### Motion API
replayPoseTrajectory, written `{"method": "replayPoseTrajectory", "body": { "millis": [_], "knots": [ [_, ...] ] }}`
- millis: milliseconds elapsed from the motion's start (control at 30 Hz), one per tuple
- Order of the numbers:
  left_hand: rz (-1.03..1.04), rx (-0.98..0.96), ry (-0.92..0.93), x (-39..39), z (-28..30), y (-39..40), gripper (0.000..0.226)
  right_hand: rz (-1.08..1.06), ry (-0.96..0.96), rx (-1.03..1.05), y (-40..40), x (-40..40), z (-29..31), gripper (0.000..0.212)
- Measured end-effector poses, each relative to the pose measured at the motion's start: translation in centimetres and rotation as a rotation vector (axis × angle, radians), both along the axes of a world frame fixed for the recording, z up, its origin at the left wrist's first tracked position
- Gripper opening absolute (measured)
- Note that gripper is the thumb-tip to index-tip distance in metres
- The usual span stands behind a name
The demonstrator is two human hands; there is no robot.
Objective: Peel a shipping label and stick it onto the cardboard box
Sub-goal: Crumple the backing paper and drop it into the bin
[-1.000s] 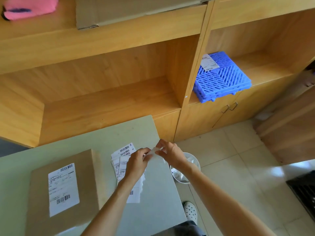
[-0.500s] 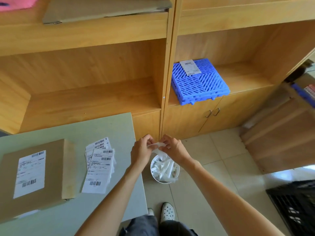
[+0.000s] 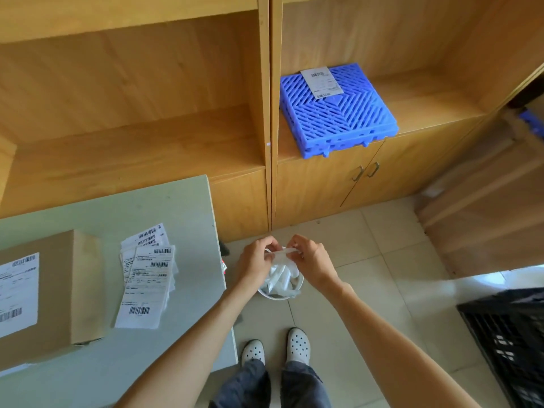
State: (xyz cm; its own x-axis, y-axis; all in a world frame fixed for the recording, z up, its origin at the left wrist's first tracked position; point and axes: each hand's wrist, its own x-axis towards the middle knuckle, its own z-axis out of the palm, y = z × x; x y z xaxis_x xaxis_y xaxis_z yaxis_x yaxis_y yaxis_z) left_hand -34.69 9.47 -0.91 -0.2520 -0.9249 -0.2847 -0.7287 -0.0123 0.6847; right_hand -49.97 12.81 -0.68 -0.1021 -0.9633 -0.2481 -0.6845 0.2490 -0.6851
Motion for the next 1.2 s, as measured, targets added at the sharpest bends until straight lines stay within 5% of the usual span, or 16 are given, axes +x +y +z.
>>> {"method": "replayPoseTrajectory", "body": {
  "millis": [200,433,600,800,1067,1200],
  "knots": [
    [-0.084,-0.124,-0.134,-2.6,-2.3,-1.9,0.021,0.048,0.023,-0.022,-2.1,-2.0,-3.6,0.012],
    [-0.35,-0.538,-0.361,-3.8,-8.2,-2.1,0.029,0.043,0.149,-0.018,-2.3,-3.6,-9.3,0.017],
    [-0.36,-0.531,-0.474,-4.6,-15.5,-2.7,0.027,0.043,0.187,-0.081,-2.0,-4.2,-16.9,0.011],
    [-0.432,-0.349,-0.596,-5.0,-21.8,-3.7,0.021,-0.039,0.229,0.128,-2.5,-3.4,-24.0,0.01],
    [-0.409,0.353,-0.441,-3.6,-25.2,-4.2,0.049,-0.034,0.139,0.442,-2.3,-1.8,-28.0,0.029],
    [-0.435,0.535,-0.432,-3.1,-27.2,-3.9,0.056,0.052,-0.031,0.573,-1.4,-2.8,-30.0,0.049]
  ]
}}
